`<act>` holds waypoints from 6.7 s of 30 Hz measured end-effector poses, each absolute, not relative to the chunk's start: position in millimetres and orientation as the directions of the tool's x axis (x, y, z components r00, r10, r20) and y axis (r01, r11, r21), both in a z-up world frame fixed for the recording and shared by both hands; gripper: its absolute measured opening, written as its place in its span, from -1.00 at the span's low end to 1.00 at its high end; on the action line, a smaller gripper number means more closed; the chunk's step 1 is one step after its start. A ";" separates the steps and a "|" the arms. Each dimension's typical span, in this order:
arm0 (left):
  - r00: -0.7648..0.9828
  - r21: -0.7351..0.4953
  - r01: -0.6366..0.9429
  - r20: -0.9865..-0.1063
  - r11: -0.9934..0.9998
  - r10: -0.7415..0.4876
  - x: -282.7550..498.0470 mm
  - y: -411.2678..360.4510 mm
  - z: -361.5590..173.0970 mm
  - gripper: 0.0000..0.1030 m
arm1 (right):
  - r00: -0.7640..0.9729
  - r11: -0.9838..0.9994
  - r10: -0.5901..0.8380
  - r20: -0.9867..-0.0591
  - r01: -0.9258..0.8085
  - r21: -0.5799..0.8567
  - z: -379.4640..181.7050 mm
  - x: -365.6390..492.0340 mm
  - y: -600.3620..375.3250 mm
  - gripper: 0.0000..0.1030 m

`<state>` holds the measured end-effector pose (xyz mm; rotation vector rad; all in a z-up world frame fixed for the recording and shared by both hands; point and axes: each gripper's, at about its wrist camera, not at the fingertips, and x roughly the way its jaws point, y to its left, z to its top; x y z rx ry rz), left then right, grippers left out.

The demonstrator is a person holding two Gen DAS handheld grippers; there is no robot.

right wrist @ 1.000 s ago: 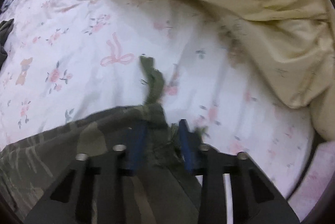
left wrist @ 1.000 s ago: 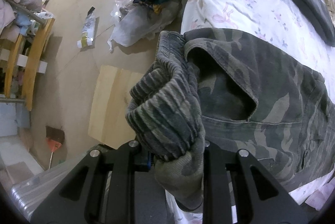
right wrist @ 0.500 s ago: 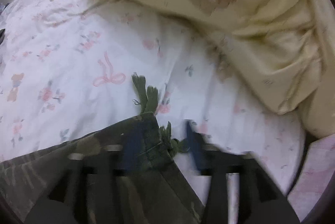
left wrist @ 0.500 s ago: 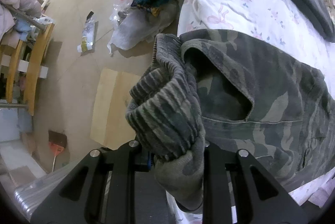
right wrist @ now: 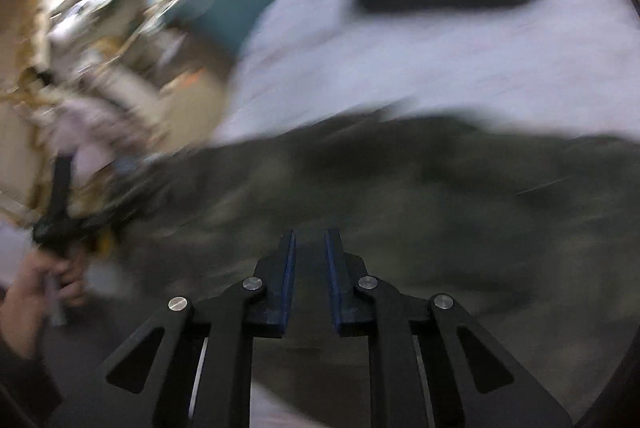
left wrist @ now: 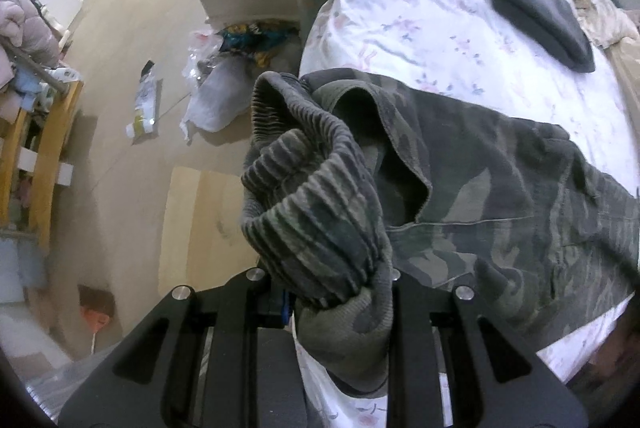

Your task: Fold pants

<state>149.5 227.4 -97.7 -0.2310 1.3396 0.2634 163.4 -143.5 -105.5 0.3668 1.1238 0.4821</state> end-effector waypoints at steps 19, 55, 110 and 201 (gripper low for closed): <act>0.308 0.011 -0.093 -0.951 0.996 0.039 151.0 159.7 -76.0 -0.69 | 0.240 0.861 0.507 -0.828 -0.093 0.500 -135.8 146.9 -131.8 -0.16; 0.397 -0.002 0.185 -0.915 0.983 -0.077 106.0 10.9 -75.9 0.85 | 0.516 0.804 0.355 -0.780 0.258 0.536 -83.2 104.7 -332.9 0.44; 0.158 0.050 -0.074 -0.986 0.996 0.061 135.3 27.0 -162.0 0.85 | 0.372 0.927 0.307 -0.876 0.094 0.364 -117.5 134.1 -265.9 0.36; 0.209 -0.126 -0.034 -0.971 0.991 -0.116 95.4 -21.4 -111.5 -0.30 | 0.482 0.909 0.310 -0.819 0.101 0.404 -104.8 113.9 -249.7 0.47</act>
